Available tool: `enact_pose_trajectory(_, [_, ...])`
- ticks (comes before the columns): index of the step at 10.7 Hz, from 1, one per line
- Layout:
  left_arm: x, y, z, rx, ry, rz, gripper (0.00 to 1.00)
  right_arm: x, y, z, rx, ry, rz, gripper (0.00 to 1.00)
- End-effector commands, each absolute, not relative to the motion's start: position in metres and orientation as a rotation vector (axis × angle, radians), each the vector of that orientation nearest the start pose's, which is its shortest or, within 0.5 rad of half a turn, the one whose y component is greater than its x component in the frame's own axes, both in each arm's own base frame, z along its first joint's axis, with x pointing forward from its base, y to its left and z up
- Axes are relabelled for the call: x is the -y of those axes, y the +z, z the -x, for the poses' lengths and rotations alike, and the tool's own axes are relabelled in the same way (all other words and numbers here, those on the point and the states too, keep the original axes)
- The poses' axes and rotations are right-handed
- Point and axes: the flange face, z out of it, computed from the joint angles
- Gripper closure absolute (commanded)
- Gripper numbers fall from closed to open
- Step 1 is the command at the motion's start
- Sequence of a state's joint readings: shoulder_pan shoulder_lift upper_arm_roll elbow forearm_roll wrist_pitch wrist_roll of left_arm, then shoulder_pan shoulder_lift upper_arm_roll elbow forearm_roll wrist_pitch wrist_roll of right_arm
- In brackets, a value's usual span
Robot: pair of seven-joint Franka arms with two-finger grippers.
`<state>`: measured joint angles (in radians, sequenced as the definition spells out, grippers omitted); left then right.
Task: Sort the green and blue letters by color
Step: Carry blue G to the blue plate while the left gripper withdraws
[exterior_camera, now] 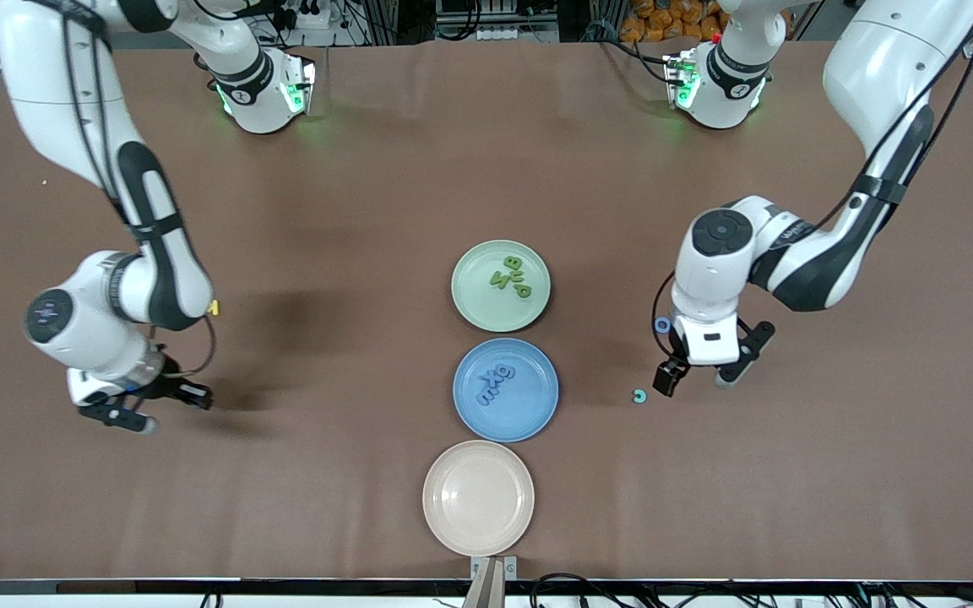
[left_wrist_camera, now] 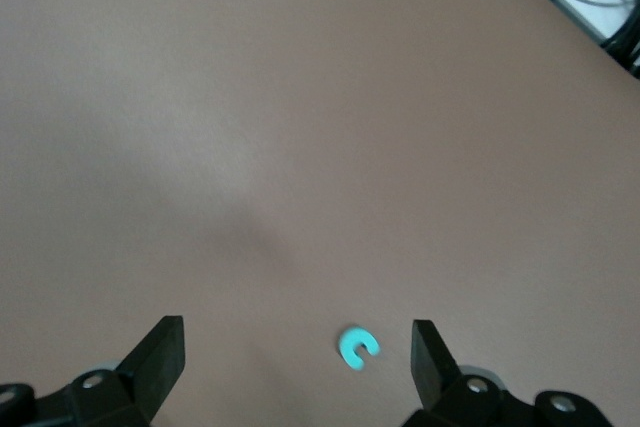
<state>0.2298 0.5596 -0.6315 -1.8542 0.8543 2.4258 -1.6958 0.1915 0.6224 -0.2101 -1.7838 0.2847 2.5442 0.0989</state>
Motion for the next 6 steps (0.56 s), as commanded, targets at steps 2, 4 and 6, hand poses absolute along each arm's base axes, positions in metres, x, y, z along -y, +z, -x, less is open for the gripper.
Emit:
enact_pose_trajectory(2, [0.19, 0.276, -0.63, 1.027, -0.419, 2.91, 0.0, -0.126, 0.232, -0.687, -0.614, -0.253, 2.941, 0.88])
enact_pose_trajectory(4, [0.173, 0.264, -0.631, 0.937, -0.357, 2.908, 0.0, -0.206, 0.229, -0.69, -0.631, -0.266, 2.896, 0.88])
enact_pose_trajectory(6, [0.152, 0.252, -0.634, 0.824, -0.266, 2.928, 0.0, -0.275, 0.225, -0.683, -0.588, -0.268, 2.864, 0.88])
